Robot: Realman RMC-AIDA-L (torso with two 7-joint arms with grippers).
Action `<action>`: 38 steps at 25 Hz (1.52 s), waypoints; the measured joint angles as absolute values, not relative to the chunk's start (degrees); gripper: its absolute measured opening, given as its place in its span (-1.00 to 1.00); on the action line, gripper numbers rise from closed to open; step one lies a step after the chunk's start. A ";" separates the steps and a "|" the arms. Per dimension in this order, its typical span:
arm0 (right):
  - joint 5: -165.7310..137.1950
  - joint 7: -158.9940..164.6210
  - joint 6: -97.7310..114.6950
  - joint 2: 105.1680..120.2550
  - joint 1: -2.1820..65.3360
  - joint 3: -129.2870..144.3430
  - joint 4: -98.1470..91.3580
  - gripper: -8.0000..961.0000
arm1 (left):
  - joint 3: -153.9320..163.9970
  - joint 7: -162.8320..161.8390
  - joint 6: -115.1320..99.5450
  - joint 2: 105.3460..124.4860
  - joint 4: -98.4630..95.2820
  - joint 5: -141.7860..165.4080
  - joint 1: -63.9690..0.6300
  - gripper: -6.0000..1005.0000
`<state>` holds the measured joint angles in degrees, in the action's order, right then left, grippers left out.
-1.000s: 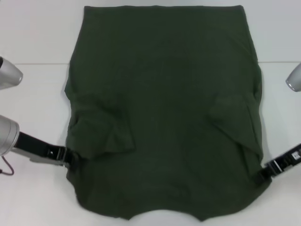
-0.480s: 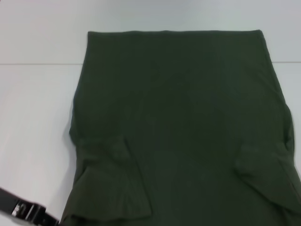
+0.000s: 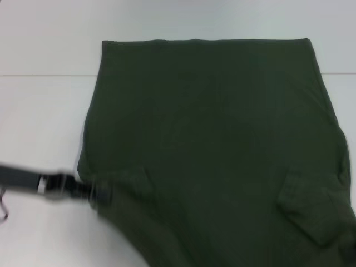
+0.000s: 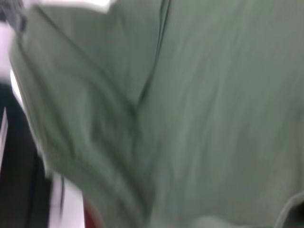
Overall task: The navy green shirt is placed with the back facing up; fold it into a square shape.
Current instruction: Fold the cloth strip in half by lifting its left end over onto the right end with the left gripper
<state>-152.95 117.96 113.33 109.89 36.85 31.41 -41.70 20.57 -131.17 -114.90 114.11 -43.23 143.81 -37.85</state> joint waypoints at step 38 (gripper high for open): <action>-118.38 82.84 48.10 119.50 40.30 9.17 -24.34 -0.87 | 18.30 -95.33 -53.23 124.08 -25.32 100.36 -40.78 -0.90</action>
